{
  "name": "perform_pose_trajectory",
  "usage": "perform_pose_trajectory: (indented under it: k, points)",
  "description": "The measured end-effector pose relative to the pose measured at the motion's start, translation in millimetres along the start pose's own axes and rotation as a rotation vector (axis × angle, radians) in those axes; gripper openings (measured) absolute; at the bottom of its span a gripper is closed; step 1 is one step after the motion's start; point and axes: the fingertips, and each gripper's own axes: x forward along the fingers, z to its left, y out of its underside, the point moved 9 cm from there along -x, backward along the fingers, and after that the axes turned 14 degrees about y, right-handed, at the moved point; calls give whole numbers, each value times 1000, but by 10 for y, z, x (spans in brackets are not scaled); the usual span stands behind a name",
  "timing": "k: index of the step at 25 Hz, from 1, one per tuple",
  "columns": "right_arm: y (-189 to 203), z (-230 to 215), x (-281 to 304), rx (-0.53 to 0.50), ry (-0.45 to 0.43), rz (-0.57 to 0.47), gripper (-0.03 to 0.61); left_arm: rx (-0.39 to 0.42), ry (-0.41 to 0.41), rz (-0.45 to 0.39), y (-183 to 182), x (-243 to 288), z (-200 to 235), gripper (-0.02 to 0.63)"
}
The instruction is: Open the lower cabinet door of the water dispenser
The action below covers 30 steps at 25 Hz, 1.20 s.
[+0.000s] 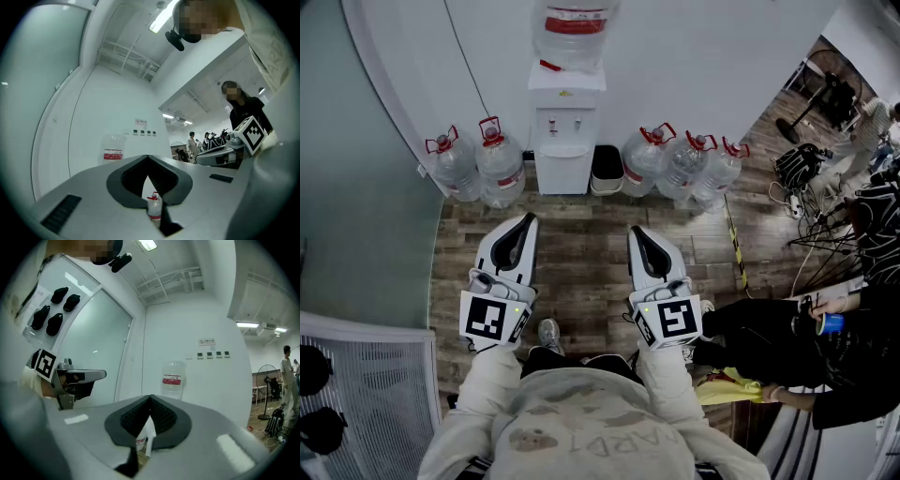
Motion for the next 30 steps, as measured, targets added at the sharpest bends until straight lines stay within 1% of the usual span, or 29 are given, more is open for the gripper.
perform_pose_trajectory:
  k: [9,14,24,30]
  points:
    - [-8,70,68,-9,7,3,9,-3,11,-6,-1,5,97,3]
    - [27,86,218,-5,22,6,9,-8,24,-10,52,88,247,3]
    - [137,170,814,39,66,-4,9,-4,55,-10,215,329,870,3]
    - [140,321,1220,45,91,-15,9,-6,89,-9,325,453,1303,3]
